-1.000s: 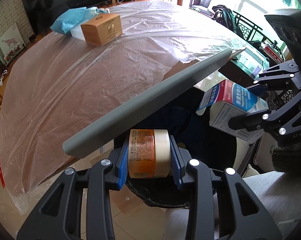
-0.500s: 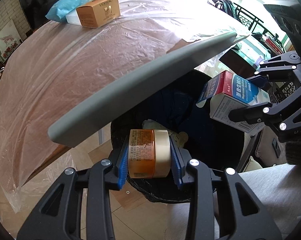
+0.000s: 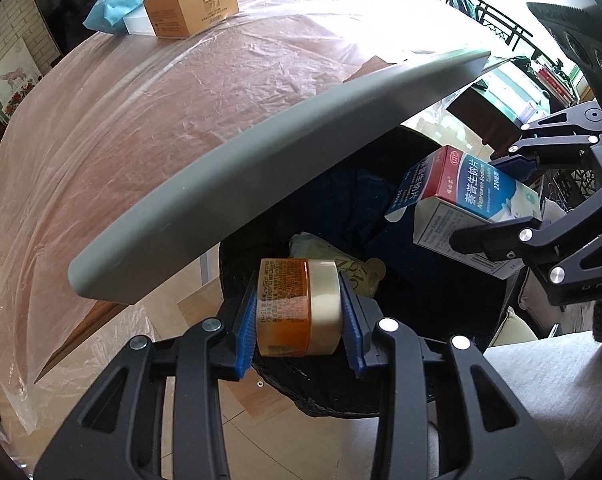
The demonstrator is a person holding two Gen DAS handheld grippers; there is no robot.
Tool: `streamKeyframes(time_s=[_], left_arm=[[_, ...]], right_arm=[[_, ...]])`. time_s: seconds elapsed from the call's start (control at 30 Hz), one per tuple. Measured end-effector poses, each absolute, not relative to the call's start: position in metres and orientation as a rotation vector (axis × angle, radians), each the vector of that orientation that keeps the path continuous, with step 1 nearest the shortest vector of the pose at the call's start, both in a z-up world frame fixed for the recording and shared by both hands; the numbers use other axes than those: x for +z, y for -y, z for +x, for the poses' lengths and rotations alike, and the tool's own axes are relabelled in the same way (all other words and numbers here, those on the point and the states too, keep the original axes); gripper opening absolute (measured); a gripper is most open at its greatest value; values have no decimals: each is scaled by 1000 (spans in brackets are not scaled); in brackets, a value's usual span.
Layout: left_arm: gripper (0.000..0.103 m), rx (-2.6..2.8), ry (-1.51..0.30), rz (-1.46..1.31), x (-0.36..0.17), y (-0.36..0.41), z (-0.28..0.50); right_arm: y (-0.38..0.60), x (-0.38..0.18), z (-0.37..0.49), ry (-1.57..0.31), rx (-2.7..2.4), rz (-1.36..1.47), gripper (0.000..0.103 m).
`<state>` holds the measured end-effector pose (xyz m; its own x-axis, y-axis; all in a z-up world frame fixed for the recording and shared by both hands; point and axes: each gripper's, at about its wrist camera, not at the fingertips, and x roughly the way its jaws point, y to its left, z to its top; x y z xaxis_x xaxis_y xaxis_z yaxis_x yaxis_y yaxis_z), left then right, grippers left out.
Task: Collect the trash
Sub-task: 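Lower both grippers into the bin and open them to release the box and jar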
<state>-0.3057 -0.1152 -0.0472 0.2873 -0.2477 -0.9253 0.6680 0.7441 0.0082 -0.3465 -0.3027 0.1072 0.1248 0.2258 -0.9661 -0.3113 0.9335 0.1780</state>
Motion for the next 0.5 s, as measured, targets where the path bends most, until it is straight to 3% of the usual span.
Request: streamKeyframes(time_s=[0.33, 0.43, 0.47, 0.5], left_arm=[[38, -642, -1135, 448, -56, 123, -307], [40, -679, -1127, 433, -52, 124, -305], [48, -681, -1120, 429, -50, 124, -305], [69, -677, -1110, 424, -48, 123, -305]], right_arm=[[297, 103, -343, -1384, 398, -86, 45], [297, 105, -344, -1376, 391, -91, 51], [297, 107, -345, -1368, 389, -86, 68], [301, 112, -348, -1353, 371, -82, 73]])
